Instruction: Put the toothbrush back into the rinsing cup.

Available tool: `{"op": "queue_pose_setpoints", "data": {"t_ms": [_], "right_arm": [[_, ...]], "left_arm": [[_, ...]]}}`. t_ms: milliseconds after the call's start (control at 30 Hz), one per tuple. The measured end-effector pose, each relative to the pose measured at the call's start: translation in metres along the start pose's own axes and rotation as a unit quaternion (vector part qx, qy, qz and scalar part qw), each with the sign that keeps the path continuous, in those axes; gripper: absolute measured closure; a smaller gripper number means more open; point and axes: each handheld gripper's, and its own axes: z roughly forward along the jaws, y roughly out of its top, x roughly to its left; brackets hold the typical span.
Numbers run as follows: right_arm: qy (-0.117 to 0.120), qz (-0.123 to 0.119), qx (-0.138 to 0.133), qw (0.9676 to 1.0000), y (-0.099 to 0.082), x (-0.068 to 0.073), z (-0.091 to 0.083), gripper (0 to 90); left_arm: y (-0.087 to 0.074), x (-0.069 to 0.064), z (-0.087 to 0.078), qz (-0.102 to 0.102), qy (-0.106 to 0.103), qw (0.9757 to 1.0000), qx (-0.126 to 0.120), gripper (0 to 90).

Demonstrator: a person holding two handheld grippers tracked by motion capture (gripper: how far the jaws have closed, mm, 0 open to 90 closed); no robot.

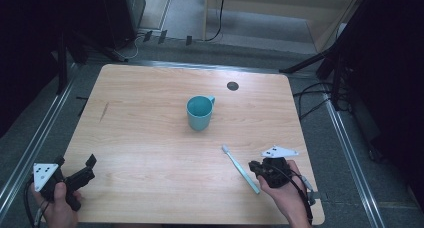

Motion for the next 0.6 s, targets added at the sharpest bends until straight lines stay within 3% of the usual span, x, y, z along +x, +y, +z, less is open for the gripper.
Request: {"op": "queue_pose_setpoints", "data": {"t_ms": [100, 267, 433, 600], "right_arm": [[-0.009, -0.013, 0.020, 0.9997, 0.003, 0.007, 0.006, 87.3], [0.017, -0.031, 0.049, 0.9982, 0.006, 0.014, 0.012, 90.0], [0.024, -0.046, 0.112, 0.9923, 0.009, 0.022, 0.025, 90.0], [0.029, -0.063, 0.146, 0.9868, 0.007, 0.026, 0.038, 90.0]], "left_arm": [[0.000, 0.000, 0.000, -0.001, -0.001, 1.0000, 0.000, 1.2], [0.000, 0.000, 0.000, -0.001, -0.001, 1.0000, 0.000, 1.1], [0.000, 0.000, 0.000, -0.001, -0.001, 1.0000, 0.000, 1.1], [0.000, 0.000, 0.000, -0.001, -0.002, 1.0000, -0.001, 1.1]]}}
